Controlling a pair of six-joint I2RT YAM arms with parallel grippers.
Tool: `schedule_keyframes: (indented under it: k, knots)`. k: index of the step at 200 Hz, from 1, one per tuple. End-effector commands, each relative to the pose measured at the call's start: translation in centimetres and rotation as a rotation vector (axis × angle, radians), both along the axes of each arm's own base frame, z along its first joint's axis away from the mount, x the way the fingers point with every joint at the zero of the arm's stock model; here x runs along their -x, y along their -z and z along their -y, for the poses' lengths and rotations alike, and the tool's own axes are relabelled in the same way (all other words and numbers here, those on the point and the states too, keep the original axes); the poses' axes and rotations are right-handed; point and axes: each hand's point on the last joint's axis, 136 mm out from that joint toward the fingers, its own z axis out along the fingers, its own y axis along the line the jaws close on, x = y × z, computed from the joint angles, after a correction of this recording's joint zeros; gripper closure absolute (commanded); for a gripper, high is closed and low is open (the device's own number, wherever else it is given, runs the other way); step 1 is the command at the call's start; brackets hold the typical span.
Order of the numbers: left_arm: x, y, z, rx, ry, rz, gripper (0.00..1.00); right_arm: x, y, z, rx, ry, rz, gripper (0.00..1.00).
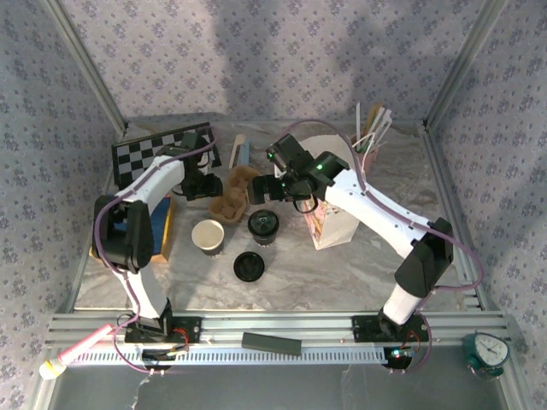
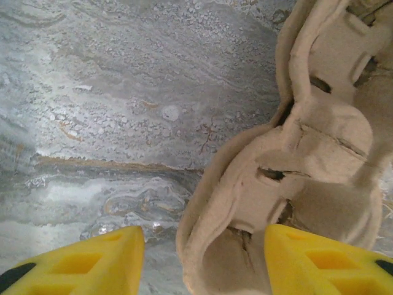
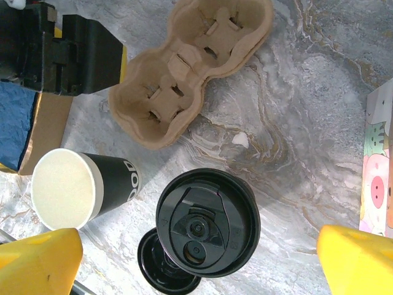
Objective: Pack the takeout coffee
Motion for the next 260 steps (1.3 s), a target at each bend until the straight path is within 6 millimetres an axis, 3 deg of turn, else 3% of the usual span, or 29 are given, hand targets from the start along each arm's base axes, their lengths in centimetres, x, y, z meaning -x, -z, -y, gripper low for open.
schedule_keyframes:
  k: [1,53,84,165,260]
  knots:
    - [-0.2,0.6,-0.5,-0.029,0.034,-0.028,0.47,-0.4,0.2,0.3,0.02,0.008,-0.008,0.0]
    - [-0.3,1.6,0.4,0.02,0.034,-0.054,0.55,-0.7,0.8,0.6,0.021,0.019,-0.022,0.0]
    - [-0.1,1.7,0.7,0.038,0.029,-0.065,0.66,-0.8,1.0,0.7,0.019,0.022,-0.025,0.0]
    - [0.9,-0.3,1.2,0.094,0.01,-0.039,0.85,-0.8,1.3,0.7,0.015,0.028,-0.03,0.0]
    - [1.1,-2.2,2.3,0.24,-0.061,-0.009,0.87,-0.4,1.2,0.4,0.01,0.022,-0.027,0.0]
